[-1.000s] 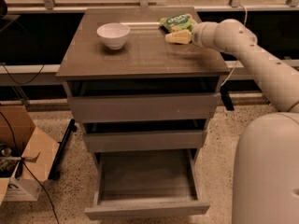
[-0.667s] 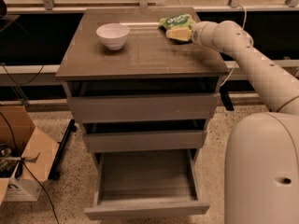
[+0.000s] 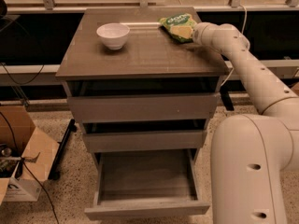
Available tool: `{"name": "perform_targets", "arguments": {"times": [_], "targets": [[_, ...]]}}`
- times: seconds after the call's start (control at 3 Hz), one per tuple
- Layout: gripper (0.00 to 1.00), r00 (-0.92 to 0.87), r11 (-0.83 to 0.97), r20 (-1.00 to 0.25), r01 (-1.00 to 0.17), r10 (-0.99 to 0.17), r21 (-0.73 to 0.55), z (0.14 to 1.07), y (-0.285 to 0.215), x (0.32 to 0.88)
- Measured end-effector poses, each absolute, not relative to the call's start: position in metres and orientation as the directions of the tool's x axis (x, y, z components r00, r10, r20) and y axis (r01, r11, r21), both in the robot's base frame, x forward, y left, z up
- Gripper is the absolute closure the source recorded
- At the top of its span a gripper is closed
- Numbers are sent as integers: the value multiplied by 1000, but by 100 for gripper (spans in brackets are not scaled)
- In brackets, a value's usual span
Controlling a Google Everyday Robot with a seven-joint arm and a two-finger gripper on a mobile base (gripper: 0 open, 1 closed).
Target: Place green rice chip bag into bottom drawer
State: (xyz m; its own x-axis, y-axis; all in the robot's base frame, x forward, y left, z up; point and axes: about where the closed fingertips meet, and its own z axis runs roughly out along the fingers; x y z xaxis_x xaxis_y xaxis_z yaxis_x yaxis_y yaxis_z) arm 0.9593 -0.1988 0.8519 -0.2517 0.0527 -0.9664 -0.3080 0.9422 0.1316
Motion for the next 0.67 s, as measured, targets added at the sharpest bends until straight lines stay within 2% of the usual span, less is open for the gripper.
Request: {"name": "perform_targets", "arguments": {"times": [0.33,0.67], "targets": [[42,-242,935,-967,-317,81,158,852,-200,963],[73,-215,926,-972,-340,94,165,861,-200,959]]}}
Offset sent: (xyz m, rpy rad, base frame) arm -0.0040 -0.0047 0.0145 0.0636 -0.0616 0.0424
